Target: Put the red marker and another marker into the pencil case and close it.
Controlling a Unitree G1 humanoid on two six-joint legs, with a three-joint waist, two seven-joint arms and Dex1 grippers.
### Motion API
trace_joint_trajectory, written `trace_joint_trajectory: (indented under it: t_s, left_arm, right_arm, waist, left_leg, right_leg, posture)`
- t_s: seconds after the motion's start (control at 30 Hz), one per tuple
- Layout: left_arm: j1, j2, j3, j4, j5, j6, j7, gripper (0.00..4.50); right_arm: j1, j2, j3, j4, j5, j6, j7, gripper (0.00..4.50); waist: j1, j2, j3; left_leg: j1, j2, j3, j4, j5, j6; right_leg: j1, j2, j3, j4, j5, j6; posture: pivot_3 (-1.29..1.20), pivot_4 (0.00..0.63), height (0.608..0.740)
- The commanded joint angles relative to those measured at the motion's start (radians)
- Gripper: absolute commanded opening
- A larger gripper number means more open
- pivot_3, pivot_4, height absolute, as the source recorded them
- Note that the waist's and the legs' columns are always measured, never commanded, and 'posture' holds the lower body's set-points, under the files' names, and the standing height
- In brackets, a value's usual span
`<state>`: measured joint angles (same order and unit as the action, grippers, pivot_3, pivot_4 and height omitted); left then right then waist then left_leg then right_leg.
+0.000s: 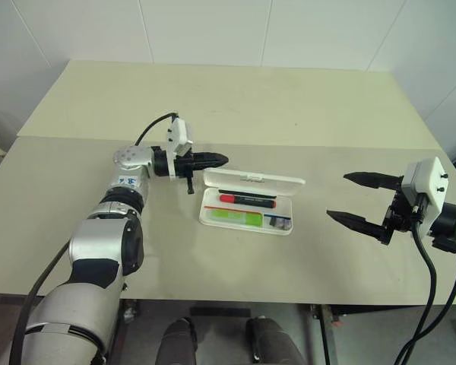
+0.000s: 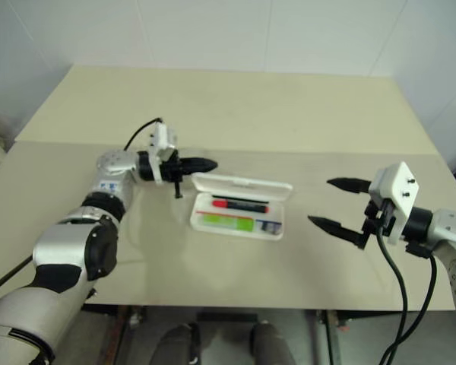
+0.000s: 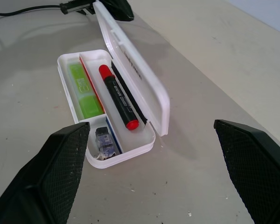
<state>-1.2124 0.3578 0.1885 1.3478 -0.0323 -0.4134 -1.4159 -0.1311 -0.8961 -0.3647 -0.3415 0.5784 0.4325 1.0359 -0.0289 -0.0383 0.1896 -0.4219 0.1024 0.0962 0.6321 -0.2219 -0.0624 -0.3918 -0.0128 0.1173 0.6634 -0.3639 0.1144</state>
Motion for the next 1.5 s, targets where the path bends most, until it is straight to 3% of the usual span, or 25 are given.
trace_joint_trajectory:
  t_s: [0.03, 0.23, 1.0, 1.27, 1.5]
  left_arm:
    - [-0.012, 0.025, -0.001, -0.035, -0.020, 0.015, -0.095, 0.03]
    - [-0.011, 0.045, -0.062, -0.045, 0.017, -0.006, -0.193, 0.03]
    - [0.020, 0.017, -0.486, -0.080, -0.021, -0.302, -0.199, 0.03]
    - [0.031, 0.030, -0.560, -0.086, -0.025, -0.347, -0.199, 0.03]
    - [0.033, 0.033, -0.618, -0.093, -0.020, -0.398, -0.199, 0.03]
  right_arm:
    - [-0.020, -0.023, -0.030, 0.001, 0.007, -0.022, 0.009, 4.50]
    - [-0.034, -0.024, -0.017, 0.015, 0.005, -0.030, 0.017, 4.50]
    - [-0.018, -0.025, -0.175, 0.138, 0.196, -0.077, 0.211, 4.50]
    - [-0.026, -0.063, -0.241, 0.209, 0.232, -0.062, 0.284, 4.50]
    - [-0.012, -0.022, -0.222, 0.176, 0.227, -0.070, 0.232, 4.50]
  waist:
    - [0.000, 0.000, 0.000]
    - [0.000, 0.000, 0.000]
    - [0.000, 0.000, 0.000]
    - [-0.001, 0.000, 0.000]
    - [-0.003, 0.000, 0.000]
  left_leg:
    - [0.000, 0.000, 0.000, 0.000, 0.000, 0.000]
    - [0.000, 0.000, 0.000, 0.001, 0.000, 0.001]
    - [0.000, 0.000, -0.001, 0.005, -0.002, 0.003]
    - [0.000, 0.000, -0.001, 0.007, -0.003, 0.005]
    - [0.000, 0.000, -0.002, 0.011, -0.004, 0.007]
  right_leg:
    - [0.000, 0.000, 0.000, 0.000, 0.000, 0.000]
    - [0.000, 0.000, 0.000, 0.001, 0.000, 0.000]
    - [0.001, 0.000, 0.001, 0.003, 0.000, 0.000]
    - [0.001, 0.000, 0.002, 0.004, 0.000, 0.000]
    - [0.002, 0.000, 0.002, 0.008, 0.000, 0.000]
  posture:
    - [0.00, 0.150, 0.740]
    - [0.00, 0.150, 0.740]
    - [0.00, 0.150, 0.740]
    - [0.00, 0.150, 0.740]
    - [0.00, 0.150, 0.740]
